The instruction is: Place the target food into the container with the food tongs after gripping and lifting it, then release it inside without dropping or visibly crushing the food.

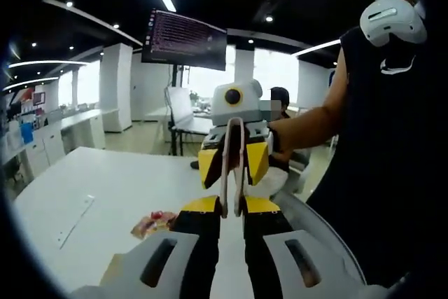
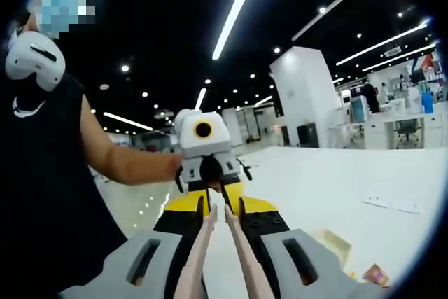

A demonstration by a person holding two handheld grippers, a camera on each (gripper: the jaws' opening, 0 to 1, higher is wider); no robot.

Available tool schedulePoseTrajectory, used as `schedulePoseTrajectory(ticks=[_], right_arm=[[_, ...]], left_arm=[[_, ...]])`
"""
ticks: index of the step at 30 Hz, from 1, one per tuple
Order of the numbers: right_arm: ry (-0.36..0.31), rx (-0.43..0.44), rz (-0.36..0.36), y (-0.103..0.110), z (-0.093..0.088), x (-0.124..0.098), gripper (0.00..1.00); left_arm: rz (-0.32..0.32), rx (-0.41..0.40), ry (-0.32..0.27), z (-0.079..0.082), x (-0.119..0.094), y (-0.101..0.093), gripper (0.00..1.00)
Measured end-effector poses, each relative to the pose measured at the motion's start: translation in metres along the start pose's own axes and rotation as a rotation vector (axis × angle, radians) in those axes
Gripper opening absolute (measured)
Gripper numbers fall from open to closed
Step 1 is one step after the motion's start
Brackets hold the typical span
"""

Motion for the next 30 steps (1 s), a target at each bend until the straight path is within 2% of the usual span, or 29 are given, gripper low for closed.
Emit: schedulePoseTrajectory(ticks=[10, 17, 20, 30], right_arm=[[0.028, -0.009, -0.005, 0.0005, -0.0020, -0.0001, 0.20], [-0.004, 0.014, -0.003, 0.0004, 0.0006, 0.0008, 0.20], [0.004, 0.012, -0.002, 0.0005, -0.0001, 0.0014, 0.20], [0.018, -0.003, -0.008, 0.0007, -0.0021, 0.0018, 0.19]], left_arm=[[0.001, -0.010, -0.015, -0.0001, -0.0003, -0.0004, 0.10], [0.001, -0.034, -0.037, -0.0011, 0.0005, -0.0017, 0.11], [0.003, -0.037, -0.044, -0.0015, -0.0003, -0.0011, 0.11], [0.004, -0.022, -0.021, 0.0010, -0.0005, -0.0009, 0.10]])
Point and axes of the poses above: the point that each gripper's makers call its tool centre point, and the gripper's own axes: x roughly forward along the fingers, y roughly to its left, z roughly out of its top, the point moved 7 cm from there along -x, roughly backward along the fingers, and after that the axes turned 1 degree about x, right-handed, at the moved point
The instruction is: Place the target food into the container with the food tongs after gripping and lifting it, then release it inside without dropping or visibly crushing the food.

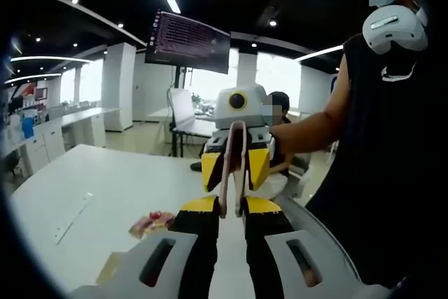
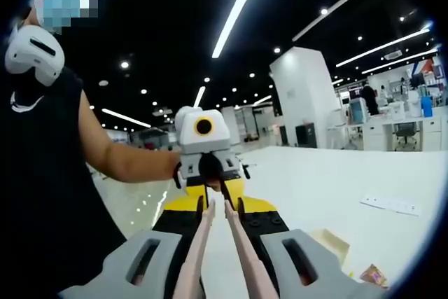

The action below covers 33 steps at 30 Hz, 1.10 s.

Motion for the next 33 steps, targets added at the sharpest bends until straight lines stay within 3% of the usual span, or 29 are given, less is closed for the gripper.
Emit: schedulePoseTrajectory(ticks=[19, 25, 28, 31, 33], right_arm=[[0.008, 0.001, -0.034, -0.004, 0.005, 0.000, 0.20], [0.033, -0.024, -0.050, -0.008, 0.008, -0.003, 0.22], [0.065, -0.038, -0.064, -0.013, 0.008, -0.008, 0.23], [0.094, -0.051, -0.074, -0.016, 0.010, -0.012, 0.23], [0.108, -0.060, -0.083, -0.021, 0.012, -0.016, 0.24]], left_arm=[[0.036, -0.033, -0.062, -0.003, -0.002, 0.005, 0.17], [0.099, -0.038, -0.022, -0.013, -0.007, 0.008, 0.23], [0.161, -0.044, -0.020, -0.016, -0.013, 0.010, 0.37], [0.298, -0.045, 0.042, -0.027, -0.025, 0.022, 0.60], [0.356, -0.044, 0.045, -0.033, -0.032, 0.025, 0.72]])
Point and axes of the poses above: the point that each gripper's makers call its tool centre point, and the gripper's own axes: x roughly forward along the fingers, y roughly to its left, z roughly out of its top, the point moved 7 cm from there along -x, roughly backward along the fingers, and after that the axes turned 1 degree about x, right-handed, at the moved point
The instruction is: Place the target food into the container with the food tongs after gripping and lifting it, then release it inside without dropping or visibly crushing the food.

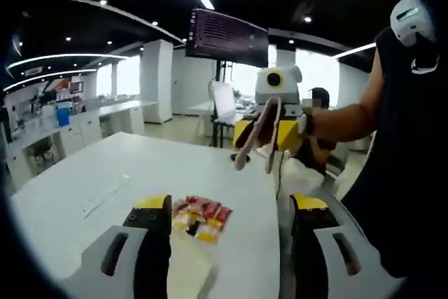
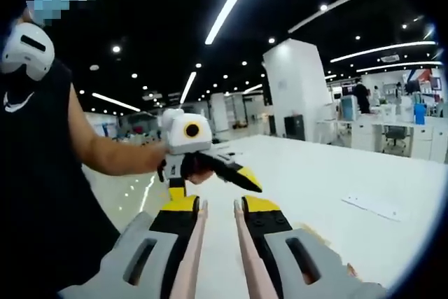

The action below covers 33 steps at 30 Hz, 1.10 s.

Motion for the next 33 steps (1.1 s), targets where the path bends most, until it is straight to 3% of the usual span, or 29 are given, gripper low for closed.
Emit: schedulePoseTrajectory(ticks=[3, 8, 13, 16, 21, 27, 33], right_arm=[[0.007, -0.009, -0.009, -0.006, 0.003, -0.006, 0.23], [-0.004, -0.016, -0.020, -0.013, 0.007, -0.012, 0.23], [0.020, -0.043, -0.033, -0.021, 0.008, -0.020, 0.22], [0.100, -0.082, -0.045, -0.031, 0.006, -0.029, 0.22], [0.192, -0.127, -0.053, -0.046, 0.007, -0.035, 0.23], [0.384, -0.236, -0.055, -0.059, -0.004, -0.039, 0.23], [0.463, -0.263, -0.047, -0.067, -0.009, -0.040, 0.23]], left_arm=[[0.075, -0.029, -0.003, -0.009, -0.011, 0.005, 0.75], [0.147, -0.076, 0.005, -0.032, -0.027, 0.000, 0.74], [0.240, -0.116, 0.040, -0.069, -0.049, -0.007, 0.77], [0.295, -0.111, 0.116, -0.097, -0.067, -0.008, 0.81], [0.339, -0.110, 0.109, -0.111, -0.075, -0.010, 0.99], [0.369, -0.099, 0.076, -0.125, -0.075, -0.018, 0.99], [0.424, -0.117, 0.083, -0.150, -0.069, -0.029, 0.99]])
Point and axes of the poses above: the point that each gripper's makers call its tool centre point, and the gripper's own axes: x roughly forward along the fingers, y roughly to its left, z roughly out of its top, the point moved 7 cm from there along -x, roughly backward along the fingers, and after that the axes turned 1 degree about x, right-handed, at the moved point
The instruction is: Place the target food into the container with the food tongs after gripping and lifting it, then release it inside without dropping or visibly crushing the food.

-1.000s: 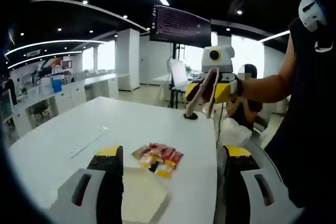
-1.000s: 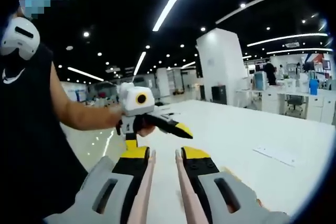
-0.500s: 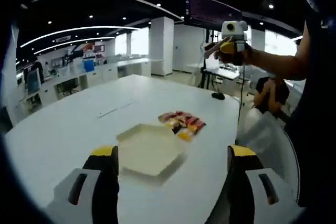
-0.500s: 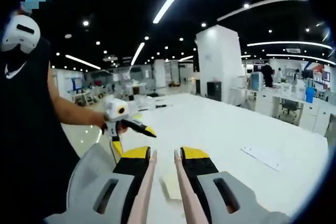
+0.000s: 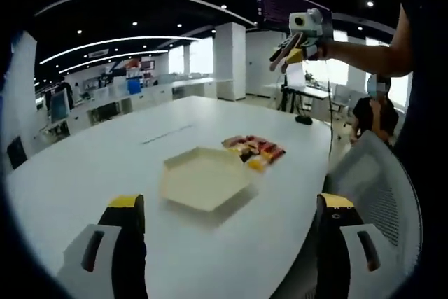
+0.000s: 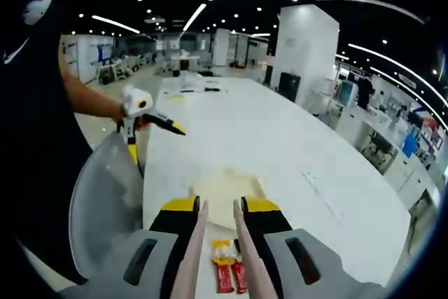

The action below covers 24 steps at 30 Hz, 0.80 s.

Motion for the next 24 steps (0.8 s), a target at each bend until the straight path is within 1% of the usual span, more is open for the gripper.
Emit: schedulePoseTrajectory(ticks=[1, 2, 3, 5, 7, 8, 9, 11, 12, 13, 14, 16, 18, 20, 24], right_arm=[[0.019, -0.003, 0.003, -0.001, -0.002, 0.001, 0.23], [0.028, -0.005, 0.006, -0.001, -0.004, 0.002, 0.23], [0.051, -0.006, 0.013, -0.002, -0.007, 0.003, 0.23], [0.086, -0.015, 0.023, -0.002, -0.012, 0.004, 0.23], [0.110, -0.017, 0.022, -0.002, -0.018, 0.006, 0.23], [0.118, -0.016, 0.023, -0.003, -0.020, 0.007, 0.23], [0.122, -0.011, 0.023, -0.004, -0.022, 0.007, 0.23], [0.130, -0.007, 0.020, -0.006, -0.025, 0.007, 0.23], [0.132, -0.005, 0.019, -0.007, -0.026, 0.007, 0.23], [0.131, 0.001, 0.016, -0.009, -0.027, 0.007, 0.23], [0.130, 0.003, 0.015, -0.009, -0.028, 0.007, 0.24], [0.132, 0.006, 0.016, -0.010, -0.029, 0.009, 0.24], [0.140, 0.005, 0.016, -0.011, -0.031, 0.011, 0.24], [0.145, 0.009, 0.018, -0.012, -0.032, 0.012, 0.24], [0.142, 0.027, 0.025, -0.013, -0.034, 0.014, 0.24]], left_arm=[[0.015, -0.012, -0.012, -0.002, 0.000, 0.000, 0.99], [0.014, -0.041, -0.021, -0.006, 0.000, -0.003, 0.99], [0.008, -0.058, -0.021, -0.009, 0.000, -0.005, 0.99], [0.002, -0.063, 0.006, -0.015, 0.001, -0.008, 0.98], [-0.008, -0.063, 0.002, -0.011, 0.002, -0.009, 0.99], [-0.023, -0.049, -0.027, -0.006, 0.003, -0.012, 0.99], [-0.023, -0.045, -0.040, -0.004, 0.004, -0.013, 0.99], [-0.037, -0.028, -0.043, -0.005, 0.006, -0.018, 0.99], [-0.035, -0.006, -0.017, -0.009, 0.006, -0.019, 0.99], [-0.020, 0.032, 0.027, -0.014, 0.006, -0.019, 0.99], [-0.026, 0.040, 0.027, -0.014, 0.007, -0.020, 0.99], [-0.027, 0.037, 0.003, -0.011, 0.006, -0.022, 0.99], [-0.023, 0.027, -0.008, -0.011, 0.005, -0.019, 0.99], [-0.014, 0.005, 0.002, -0.013, 0.005, -0.017, 0.99], [-0.009, -0.007, 0.005, -0.013, 0.006, -0.016, 0.98]])
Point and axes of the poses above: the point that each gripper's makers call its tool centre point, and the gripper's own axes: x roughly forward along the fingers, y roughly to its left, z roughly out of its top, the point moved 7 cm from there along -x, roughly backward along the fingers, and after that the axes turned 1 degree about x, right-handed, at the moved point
